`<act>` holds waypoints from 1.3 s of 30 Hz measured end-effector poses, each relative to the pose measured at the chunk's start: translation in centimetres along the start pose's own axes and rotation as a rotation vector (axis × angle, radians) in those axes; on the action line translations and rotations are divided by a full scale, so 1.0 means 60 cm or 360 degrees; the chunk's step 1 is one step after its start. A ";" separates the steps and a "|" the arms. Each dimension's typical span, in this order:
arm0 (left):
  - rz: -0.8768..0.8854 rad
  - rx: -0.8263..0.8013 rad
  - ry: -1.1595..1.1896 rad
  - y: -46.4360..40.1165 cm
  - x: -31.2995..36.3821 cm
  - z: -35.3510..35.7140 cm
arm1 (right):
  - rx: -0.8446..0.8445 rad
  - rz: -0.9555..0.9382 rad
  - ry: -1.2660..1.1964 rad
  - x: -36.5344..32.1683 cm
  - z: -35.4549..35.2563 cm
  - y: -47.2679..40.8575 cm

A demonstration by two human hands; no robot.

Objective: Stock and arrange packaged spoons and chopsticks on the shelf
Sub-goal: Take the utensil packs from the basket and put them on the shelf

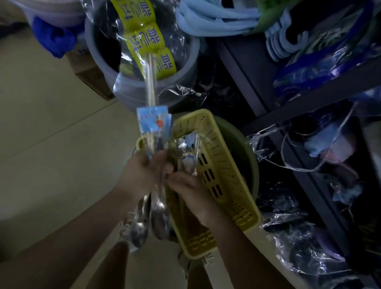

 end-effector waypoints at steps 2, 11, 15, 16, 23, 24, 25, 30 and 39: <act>0.0091 0.0087 -0.0123 -0.027 -0.010 -0.023 | 0.0295 0.0197 -0.0086 0.036 -0.017 -0.034; 0.0310 -0.0029 -0.0258 -0.078 -0.030 -0.032 | 0.0943 -0.0038 0.1115 0.099 -0.011 -0.198; 0.0437 -0.0116 -0.0441 -0.088 -0.034 -0.040 | 0.0865 -0.0048 0.1158 0.073 0.005 -0.186; 0.0453 -0.0136 -0.0480 -0.089 -0.036 -0.044 | 0.0859 -0.0054 0.1170 0.071 0.007 -0.178; 0.0391 -0.0138 -0.0563 -0.076 -0.035 -0.051 | 0.0845 -0.0054 0.1080 0.094 0.004 -0.168; 0.0367 -0.0130 -0.0549 -0.072 -0.031 -0.053 | 0.0833 -0.0073 0.0973 0.089 -0.003 -0.154; 0.0350 -0.0126 -0.0537 -0.065 -0.024 -0.055 | 0.0792 -0.0095 0.0825 0.076 -0.009 -0.134; 0.0428 -0.0117 -0.0476 0.010 0.064 -0.061 | 0.0599 -0.0221 0.0159 -0.046 -0.052 0.027; 0.0868 -0.0658 -0.0132 0.269 0.365 -0.071 | 0.0818 -0.0771 -0.0323 -0.317 -0.117 0.399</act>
Point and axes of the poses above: each hand's wrist, its own y-axis away from the middle knuckle, its own z-axis out of the palm, x = y × z, the point moved 1 cm from there along -y, towards the middle knuckle, and after that the axes turned 13 degrees about x, right-handed, at the moved point
